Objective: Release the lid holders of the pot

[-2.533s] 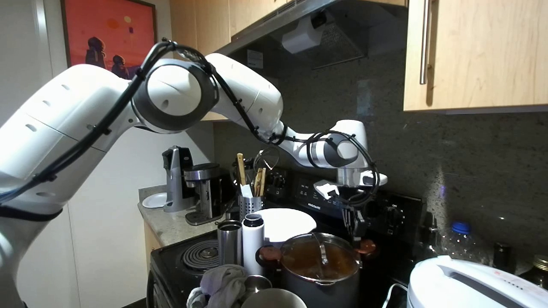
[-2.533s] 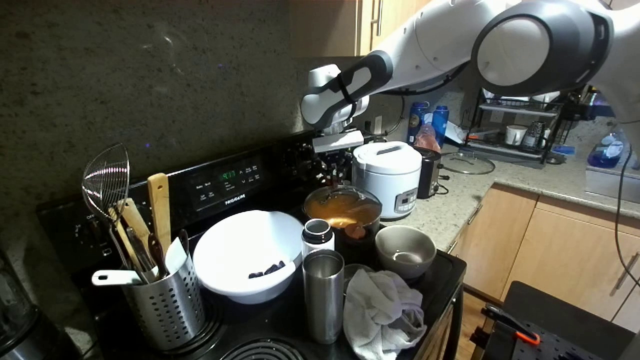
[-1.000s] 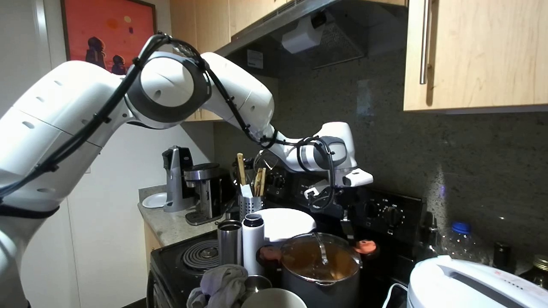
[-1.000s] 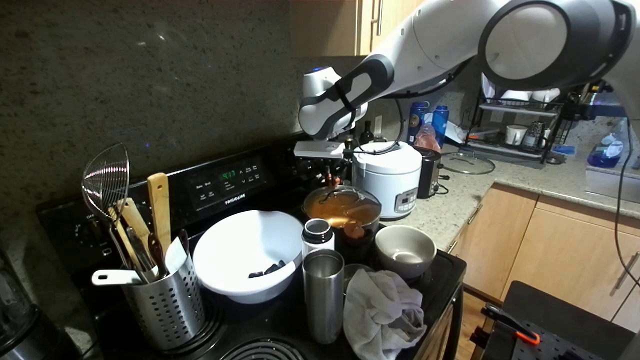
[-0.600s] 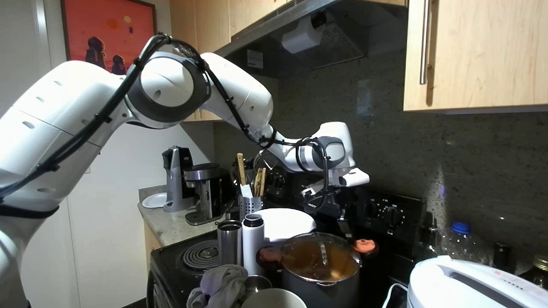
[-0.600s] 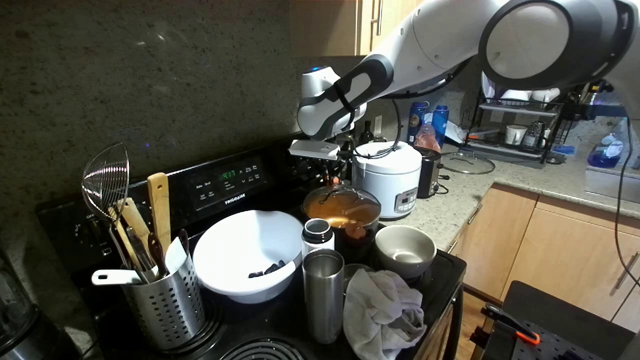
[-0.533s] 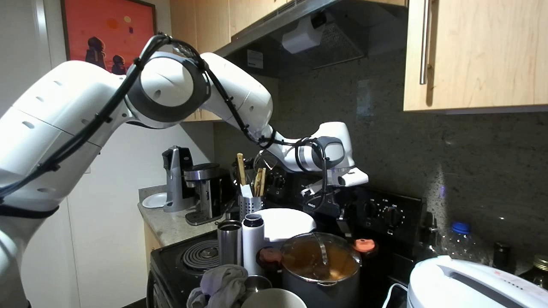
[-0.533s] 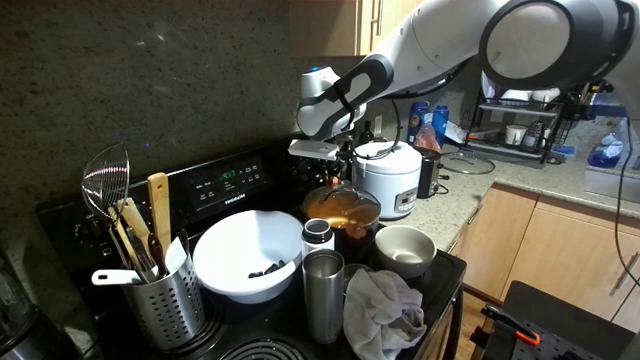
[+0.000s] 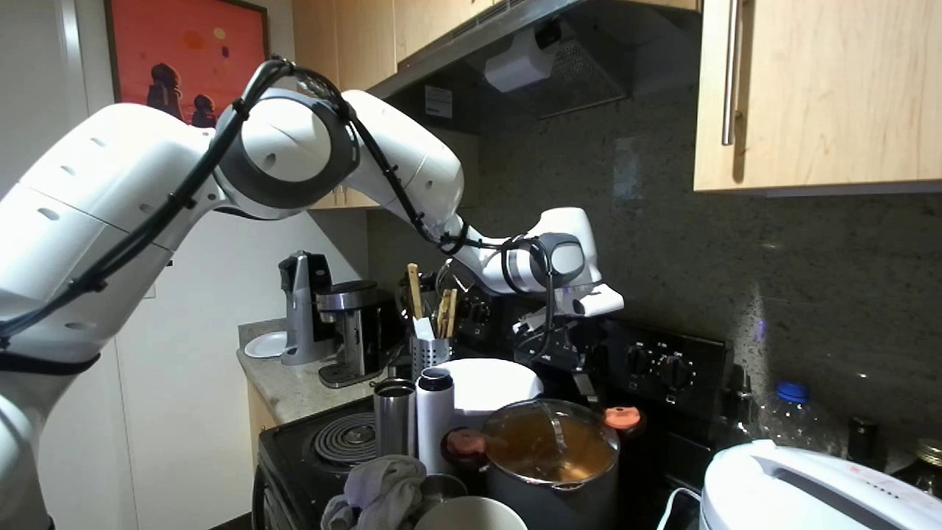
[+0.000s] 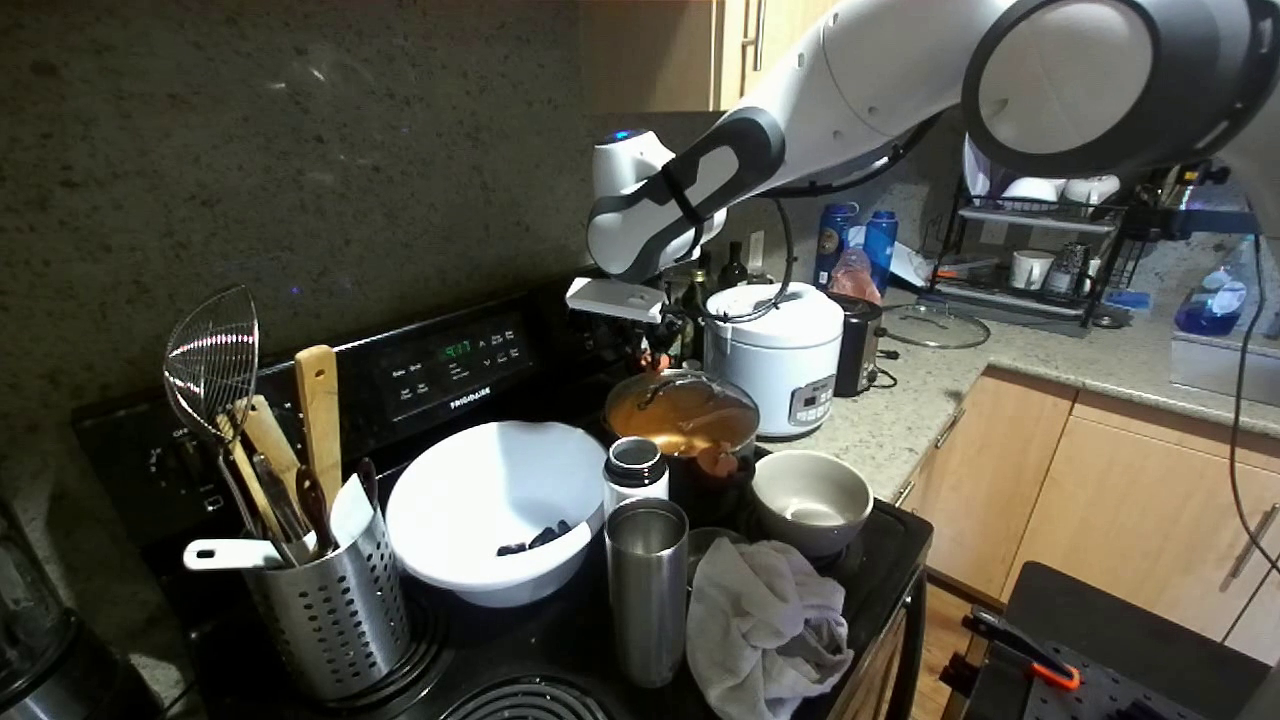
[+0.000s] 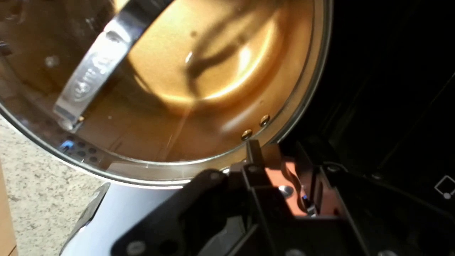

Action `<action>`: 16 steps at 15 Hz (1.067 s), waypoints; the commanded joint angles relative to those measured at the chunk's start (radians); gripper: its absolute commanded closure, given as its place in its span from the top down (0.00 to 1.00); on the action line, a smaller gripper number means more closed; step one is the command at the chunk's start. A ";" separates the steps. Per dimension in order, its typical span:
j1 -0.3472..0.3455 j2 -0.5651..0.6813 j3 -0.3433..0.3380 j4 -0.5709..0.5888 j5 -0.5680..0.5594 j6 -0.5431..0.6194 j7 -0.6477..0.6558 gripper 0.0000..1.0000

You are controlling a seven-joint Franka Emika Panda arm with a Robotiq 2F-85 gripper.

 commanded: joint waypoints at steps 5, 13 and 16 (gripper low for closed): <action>0.004 -0.100 0.018 -0.054 -0.038 -0.007 -0.039 0.94; -0.001 -0.323 0.073 -0.199 -0.035 -0.091 -0.291 1.00; -0.010 -0.445 0.087 -0.297 -0.036 -0.149 -0.386 1.00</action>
